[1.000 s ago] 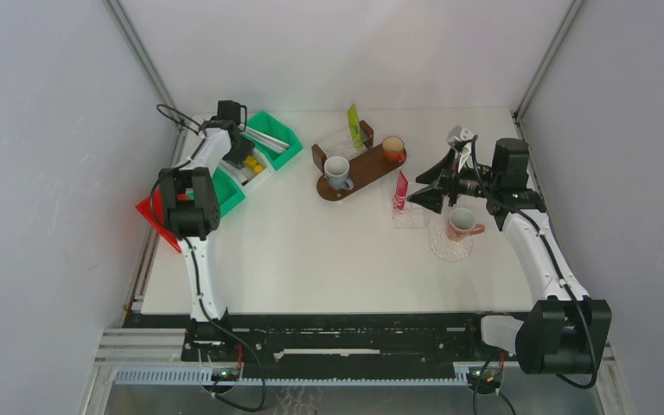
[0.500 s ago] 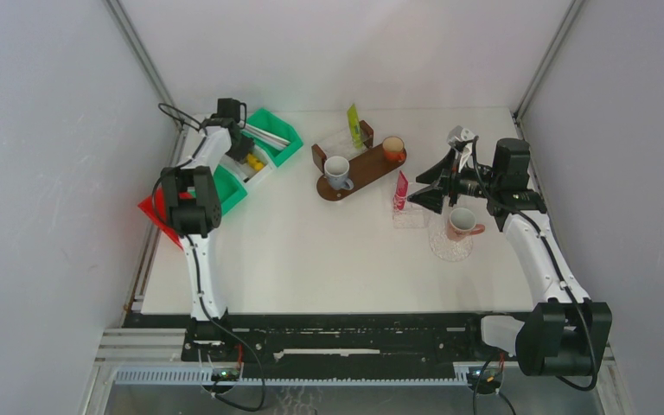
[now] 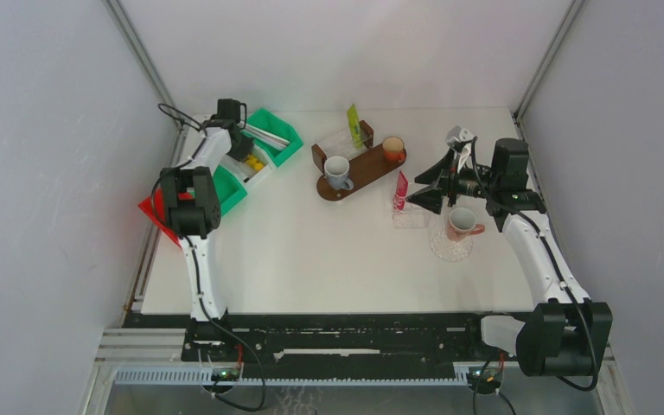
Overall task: Prepare toiletry sets of a toothbrush and toothpaste on the tray
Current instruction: Pick up the toothpaste from the storage box.
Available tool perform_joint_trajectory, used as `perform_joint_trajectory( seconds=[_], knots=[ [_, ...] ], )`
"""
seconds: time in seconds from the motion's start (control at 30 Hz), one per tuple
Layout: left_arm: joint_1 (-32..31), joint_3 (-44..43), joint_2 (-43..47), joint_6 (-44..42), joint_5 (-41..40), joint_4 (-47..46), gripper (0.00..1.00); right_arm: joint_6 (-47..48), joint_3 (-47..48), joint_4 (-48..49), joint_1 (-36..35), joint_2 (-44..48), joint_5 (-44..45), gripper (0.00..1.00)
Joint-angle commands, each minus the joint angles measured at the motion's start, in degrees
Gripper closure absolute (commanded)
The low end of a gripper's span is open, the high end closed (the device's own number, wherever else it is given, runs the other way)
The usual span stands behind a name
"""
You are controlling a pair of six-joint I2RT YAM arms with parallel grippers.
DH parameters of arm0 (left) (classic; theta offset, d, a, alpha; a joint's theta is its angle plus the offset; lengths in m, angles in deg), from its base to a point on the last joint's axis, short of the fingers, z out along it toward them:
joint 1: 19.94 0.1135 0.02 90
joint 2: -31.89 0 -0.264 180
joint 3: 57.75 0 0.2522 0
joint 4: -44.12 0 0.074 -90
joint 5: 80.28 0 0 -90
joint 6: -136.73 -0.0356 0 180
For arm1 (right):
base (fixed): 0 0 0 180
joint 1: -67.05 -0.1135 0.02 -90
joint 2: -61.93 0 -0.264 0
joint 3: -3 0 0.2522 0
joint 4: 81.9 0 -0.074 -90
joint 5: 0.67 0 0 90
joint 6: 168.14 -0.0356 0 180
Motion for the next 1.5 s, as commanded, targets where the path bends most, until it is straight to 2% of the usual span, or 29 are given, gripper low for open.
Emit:
perform_joint_trajectory(
  seconds=[0.0, 0.2, 0.57, 1.03, 1.1, 1.33, 1.47],
  knots=[
    [0.3, 1.2, 3.7, -1.9, -2.0, 0.2, 0.72, 0.6, 1.9, 1.2, -0.4, 1.2, -0.3, 0.24],
    [0.3, 1.0, 2.8, -2.3, -0.8, 0.2, 0.58, 0.6, 1.9, 1.1, -0.3, 1.4, -0.3, 0.24],
    [1.7, 3.8, 1.4, -1.2, 4.3, -0.3, 0.58, 0.6, 1.9, 1.2, -0.6, 1.5, -0.4, 0.24],
    [1.8, -0.7, -2.8, -0.7, 2.2, 6.3, 0.61, 0.4, 1.9, 1.4, -1.0, 2.1, -0.6, 0.24],
    [1.8, -0.5, -2.6, -0.5, 2.1, 6.3, 0.64, 0.3, 1.9, 1.4, -1.0, 2.2, -0.7, 0.24],
    [1.8, 0.9, -1.1, -1.2, 2.1, 4.6, 0.93, 0.1, 1.9, 1.5, -0.8, 2.5, -0.9, 0.24],
    [1.4, 2.5, 1.3, -2.7, 1.3, 2.1, 1.0, 0.2, 1.9, 1.6, -0.8, 2.4, -0.9, 0.24]
  ],
)
